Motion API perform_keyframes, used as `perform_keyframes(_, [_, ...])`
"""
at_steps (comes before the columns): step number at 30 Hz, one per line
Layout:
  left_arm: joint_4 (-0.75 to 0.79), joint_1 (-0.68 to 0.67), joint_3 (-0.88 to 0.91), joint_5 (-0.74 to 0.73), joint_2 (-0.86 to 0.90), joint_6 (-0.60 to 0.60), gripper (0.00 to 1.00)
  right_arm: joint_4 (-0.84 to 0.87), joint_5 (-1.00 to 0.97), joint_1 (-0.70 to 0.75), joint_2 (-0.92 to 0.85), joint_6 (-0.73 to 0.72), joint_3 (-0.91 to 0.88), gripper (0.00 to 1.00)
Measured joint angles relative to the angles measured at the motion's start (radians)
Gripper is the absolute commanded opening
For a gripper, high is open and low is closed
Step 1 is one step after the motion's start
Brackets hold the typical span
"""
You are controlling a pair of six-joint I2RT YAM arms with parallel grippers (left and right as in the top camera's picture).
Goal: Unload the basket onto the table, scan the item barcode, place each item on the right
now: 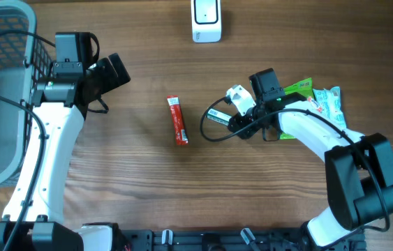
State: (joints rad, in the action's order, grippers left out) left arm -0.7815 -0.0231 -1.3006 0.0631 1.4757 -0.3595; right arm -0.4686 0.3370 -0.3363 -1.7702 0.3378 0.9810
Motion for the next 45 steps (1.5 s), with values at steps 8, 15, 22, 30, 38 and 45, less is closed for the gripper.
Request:
perform_keyframes(8, [0.0,0.0,0.0,0.0,0.0,0.0,1.0,0.077,0.002,0.0,-0.003,-0.004,-0.031,0.49])
perform_keyframes(15, [0.0,0.0,0.0,0.0,0.0,0.0,1.0,0.105,-0.002,0.0,-0.004,-0.047,-0.031,0.49])
perform_keyframes(22, [0.0,0.0,0.0,0.0,0.0,0.0,1.0,0.098,-0.001,0.0,-0.003,-0.064,-0.02,0.45])
perform_keyframes(30, [0.0,0.0,0.0,0.0,0.0,0.0,1.0,0.052,0.024,0.0,0.002,-0.069,-0.016,0.46])
perform_keyframes(38, [0.0,0.0,0.0,0.0,0.0,0.0,1.0,0.023,0.086,-0.001,0.093,-0.063,-0.015,0.5])
perform_keyframes(45, [0.0,0.0,0.0,0.0,0.0,0.0,1.0,0.106,0.064,-0.002,0.098,-0.075,-0.015,0.29])
